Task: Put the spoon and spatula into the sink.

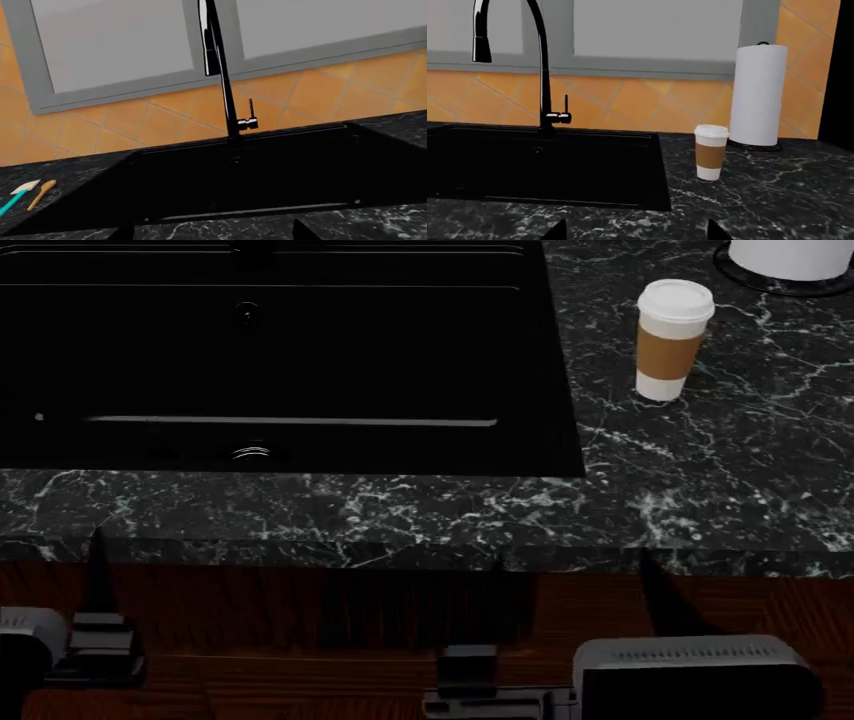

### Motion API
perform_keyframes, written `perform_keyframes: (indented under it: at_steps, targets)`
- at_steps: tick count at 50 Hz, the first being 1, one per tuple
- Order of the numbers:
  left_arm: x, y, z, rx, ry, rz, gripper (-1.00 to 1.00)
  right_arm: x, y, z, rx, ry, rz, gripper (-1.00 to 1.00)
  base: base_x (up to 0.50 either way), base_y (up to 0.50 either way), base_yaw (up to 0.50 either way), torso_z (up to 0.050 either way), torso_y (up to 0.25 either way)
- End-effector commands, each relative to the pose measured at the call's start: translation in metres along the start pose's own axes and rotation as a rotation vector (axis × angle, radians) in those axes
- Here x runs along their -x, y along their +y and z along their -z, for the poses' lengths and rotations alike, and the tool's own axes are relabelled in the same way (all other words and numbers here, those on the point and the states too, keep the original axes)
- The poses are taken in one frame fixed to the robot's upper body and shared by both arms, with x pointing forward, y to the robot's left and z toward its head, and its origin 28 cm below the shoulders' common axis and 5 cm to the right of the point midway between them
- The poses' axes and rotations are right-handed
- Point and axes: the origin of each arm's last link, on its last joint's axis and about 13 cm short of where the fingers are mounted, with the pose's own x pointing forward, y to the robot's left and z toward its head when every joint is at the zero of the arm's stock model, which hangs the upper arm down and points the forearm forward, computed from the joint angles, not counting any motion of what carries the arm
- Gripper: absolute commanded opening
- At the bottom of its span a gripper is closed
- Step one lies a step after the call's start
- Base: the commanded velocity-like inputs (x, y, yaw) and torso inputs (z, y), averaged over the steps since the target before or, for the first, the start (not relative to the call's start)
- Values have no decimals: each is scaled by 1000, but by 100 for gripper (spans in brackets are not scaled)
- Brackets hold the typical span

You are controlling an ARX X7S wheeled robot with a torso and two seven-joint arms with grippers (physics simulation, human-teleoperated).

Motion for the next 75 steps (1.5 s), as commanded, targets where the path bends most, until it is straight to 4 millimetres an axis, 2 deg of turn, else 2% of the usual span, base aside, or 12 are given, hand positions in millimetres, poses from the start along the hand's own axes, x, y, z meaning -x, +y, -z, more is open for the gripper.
perform_keyframes:
  at_steps: [1,10,16,27,34,53,75]
  targets:
    - [-15,10,-15,7,25,11,100,-15,-3,-20,18,-8,-41,100,0,0,0,0,0]
    - [-25,25,-26,-24,7,-70,100,-25,-8,-28,2,-3,17,100,0,0,0,0,0]
    - [-29,31,-28,-26,11,-108,100,-37,-13,-43,-2,-12,39,100,0,0,0,0,0]
    - [-39,43,-55,-52,22,-107,100,-52,-19,-64,-6,-17,50,100,0,0,0,0,0]
    - [-46,54,-88,-34,49,-74,100,-56,-20,-73,0,-31,38,100,0,0,0,0,0]
    - [-41,53,-85,-58,27,-87,100,-49,-16,-70,-65,-60,8,100,89,396,0,0,0]
    - [-38,51,-84,-55,29,-82,100,-44,-15,-69,-95,-76,-16,100,487,62,0,0,0]
